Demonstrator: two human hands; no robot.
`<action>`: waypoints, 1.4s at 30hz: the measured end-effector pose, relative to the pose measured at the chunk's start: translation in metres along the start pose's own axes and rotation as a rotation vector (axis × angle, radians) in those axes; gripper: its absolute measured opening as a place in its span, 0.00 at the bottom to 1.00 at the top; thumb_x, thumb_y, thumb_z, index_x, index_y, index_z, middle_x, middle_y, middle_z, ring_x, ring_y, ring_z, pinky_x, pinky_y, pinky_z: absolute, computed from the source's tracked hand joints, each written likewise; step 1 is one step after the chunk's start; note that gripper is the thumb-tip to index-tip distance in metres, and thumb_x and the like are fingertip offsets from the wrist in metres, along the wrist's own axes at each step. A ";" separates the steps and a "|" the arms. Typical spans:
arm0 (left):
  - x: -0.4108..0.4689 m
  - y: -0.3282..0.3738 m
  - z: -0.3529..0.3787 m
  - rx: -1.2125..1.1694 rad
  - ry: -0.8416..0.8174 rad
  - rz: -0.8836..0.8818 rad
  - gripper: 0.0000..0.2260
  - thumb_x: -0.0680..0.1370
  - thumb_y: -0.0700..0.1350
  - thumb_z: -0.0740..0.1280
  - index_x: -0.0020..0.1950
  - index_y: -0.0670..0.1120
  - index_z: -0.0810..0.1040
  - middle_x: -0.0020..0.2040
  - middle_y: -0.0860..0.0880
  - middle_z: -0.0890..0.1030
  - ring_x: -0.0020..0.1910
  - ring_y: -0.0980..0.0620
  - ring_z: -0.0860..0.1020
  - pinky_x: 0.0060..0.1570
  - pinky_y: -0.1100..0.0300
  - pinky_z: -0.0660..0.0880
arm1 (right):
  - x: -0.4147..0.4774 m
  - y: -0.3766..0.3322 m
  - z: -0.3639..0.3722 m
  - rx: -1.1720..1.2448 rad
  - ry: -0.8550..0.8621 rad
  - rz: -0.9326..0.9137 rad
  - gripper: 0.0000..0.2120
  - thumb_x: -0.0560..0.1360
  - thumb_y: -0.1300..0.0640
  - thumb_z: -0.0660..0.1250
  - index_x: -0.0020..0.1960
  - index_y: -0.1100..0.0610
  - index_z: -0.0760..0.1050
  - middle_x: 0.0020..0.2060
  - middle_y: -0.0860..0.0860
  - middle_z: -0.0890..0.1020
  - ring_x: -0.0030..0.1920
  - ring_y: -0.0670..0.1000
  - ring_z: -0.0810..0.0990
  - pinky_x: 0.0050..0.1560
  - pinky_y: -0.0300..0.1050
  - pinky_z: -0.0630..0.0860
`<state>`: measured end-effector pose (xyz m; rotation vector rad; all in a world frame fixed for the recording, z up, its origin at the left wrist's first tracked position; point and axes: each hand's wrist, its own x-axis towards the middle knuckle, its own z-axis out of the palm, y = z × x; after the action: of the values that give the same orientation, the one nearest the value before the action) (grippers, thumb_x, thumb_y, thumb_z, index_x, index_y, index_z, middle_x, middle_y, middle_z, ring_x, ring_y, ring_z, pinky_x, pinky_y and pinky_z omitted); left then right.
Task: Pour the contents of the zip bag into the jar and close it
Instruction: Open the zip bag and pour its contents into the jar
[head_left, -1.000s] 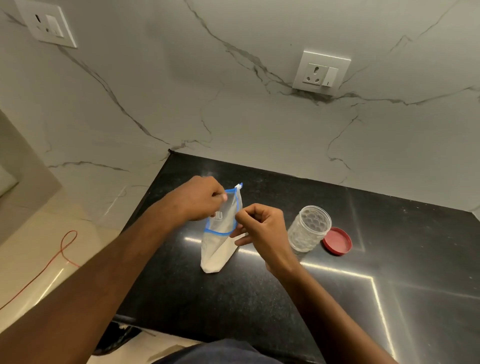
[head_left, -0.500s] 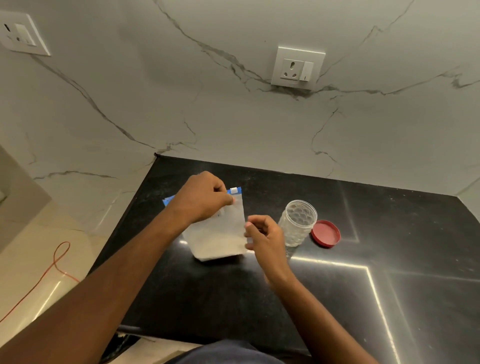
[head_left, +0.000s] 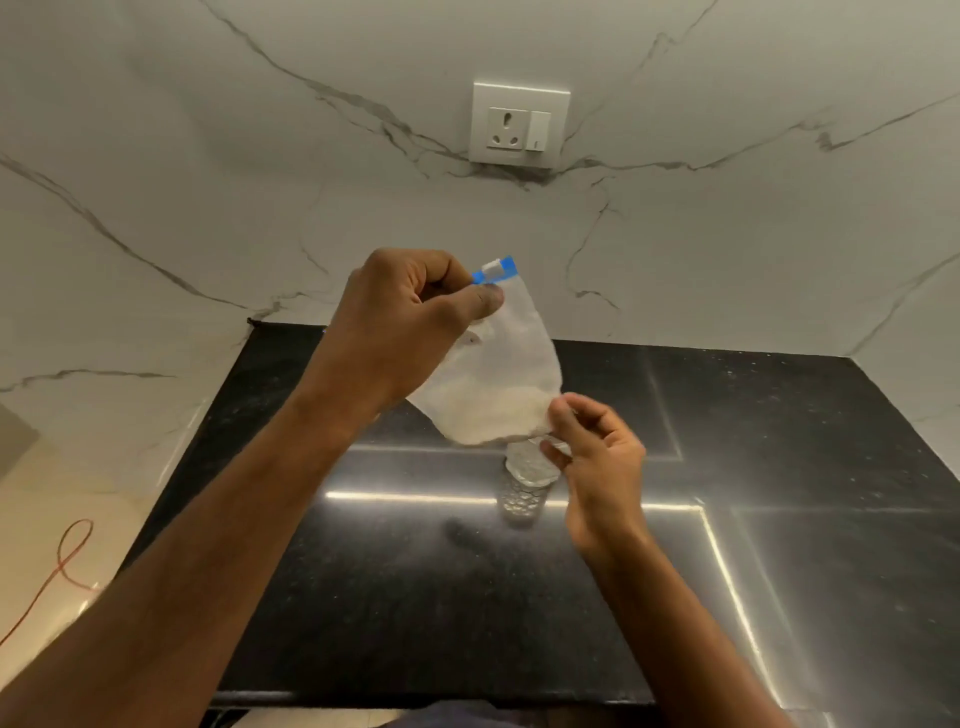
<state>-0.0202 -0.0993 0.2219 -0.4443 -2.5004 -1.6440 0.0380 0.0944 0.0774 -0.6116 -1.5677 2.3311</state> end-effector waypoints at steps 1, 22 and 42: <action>0.002 0.002 0.005 -0.042 -0.007 -0.018 0.11 0.78 0.51 0.75 0.41 0.45 0.86 0.37 0.47 0.87 0.38 0.49 0.85 0.42 0.50 0.84 | 0.003 -0.014 -0.006 0.040 0.032 -0.040 0.13 0.75 0.57 0.76 0.58 0.57 0.81 0.50 0.54 0.88 0.52 0.55 0.88 0.48 0.46 0.84; 0.045 -0.055 0.135 -0.578 -0.289 -0.310 0.19 0.73 0.55 0.77 0.54 0.42 0.83 0.50 0.45 0.88 0.46 0.51 0.88 0.43 0.59 0.83 | 0.062 -0.102 -0.126 -0.060 0.198 -0.375 0.16 0.72 0.67 0.79 0.55 0.53 0.80 0.44 0.52 0.86 0.46 0.48 0.86 0.52 0.45 0.84; 0.039 -0.085 0.137 -0.478 -0.165 -0.340 0.07 0.79 0.44 0.74 0.55 0.44 0.87 0.51 0.48 0.89 0.54 0.48 0.87 0.54 0.55 0.85 | 0.072 -0.119 -0.118 -0.115 0.129 -0.526 0.13 0.72 0.63 0.81 0.53 0.56 0.81 0.43 0.51 0.87 0.47 0.50 0.87 0.53 0.42 0.82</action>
<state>-0.0743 0.0014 0.1015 -0.2053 -2.3744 -2.4469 0.0305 0.2678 0.1346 -0.3129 -1.5780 1.7908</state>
